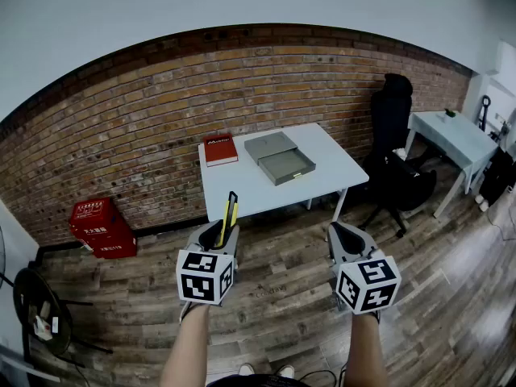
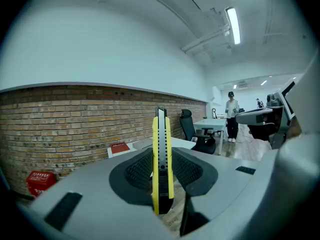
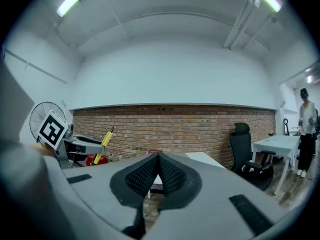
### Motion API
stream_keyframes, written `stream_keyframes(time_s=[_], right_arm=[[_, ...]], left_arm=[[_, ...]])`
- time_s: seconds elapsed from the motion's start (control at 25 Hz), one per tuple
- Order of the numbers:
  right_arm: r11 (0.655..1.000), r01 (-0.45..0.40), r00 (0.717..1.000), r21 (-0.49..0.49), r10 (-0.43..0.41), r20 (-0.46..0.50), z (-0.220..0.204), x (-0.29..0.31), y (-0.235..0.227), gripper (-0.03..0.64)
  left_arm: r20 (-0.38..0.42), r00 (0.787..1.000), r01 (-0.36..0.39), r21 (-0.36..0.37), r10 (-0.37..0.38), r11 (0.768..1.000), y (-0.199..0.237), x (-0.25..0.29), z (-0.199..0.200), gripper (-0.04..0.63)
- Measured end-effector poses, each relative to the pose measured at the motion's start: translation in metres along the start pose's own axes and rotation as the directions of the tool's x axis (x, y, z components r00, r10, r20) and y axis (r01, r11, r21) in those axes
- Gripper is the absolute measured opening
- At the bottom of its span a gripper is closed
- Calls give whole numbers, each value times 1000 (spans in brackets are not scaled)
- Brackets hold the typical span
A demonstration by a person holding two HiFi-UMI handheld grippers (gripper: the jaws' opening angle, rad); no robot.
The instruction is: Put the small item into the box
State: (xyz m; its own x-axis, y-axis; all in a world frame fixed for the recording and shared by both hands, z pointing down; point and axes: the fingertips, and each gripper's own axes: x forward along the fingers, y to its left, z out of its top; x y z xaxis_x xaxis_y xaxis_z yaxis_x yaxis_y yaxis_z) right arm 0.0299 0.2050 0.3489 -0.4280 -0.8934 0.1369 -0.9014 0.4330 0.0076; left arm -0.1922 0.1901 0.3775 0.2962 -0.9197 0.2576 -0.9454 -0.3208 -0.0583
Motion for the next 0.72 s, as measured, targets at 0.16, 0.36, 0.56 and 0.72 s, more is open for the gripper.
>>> stream_keyframes(time_s=[0.16, 0.36, 0.56, 0.72], right_arm=[[1000, 10, 1000, 13, -11, 13, 1, 1, -8, 20], [1000, -5, 1000, 13, 5, 3, -6, 4, -12, 20], [1000, -20, 1000, 23, 21, -4, -10, 9, -24, 20], [999, -39, 999, 27, 39, -10, -12, 9, -31, 20]], left_arm=[[-1, 1000, 0, 5, 0, 1000, -3, 5, 2, 129], [-13, 1000, -10, 12, 10, 1000, -9, 11, -1, 129], [-26, 999, -30, 10, 30, 1000, -15, 19, -3, 129], [-33, 999, -40, 17, 41, 999, -21, 22, -2, 129]])
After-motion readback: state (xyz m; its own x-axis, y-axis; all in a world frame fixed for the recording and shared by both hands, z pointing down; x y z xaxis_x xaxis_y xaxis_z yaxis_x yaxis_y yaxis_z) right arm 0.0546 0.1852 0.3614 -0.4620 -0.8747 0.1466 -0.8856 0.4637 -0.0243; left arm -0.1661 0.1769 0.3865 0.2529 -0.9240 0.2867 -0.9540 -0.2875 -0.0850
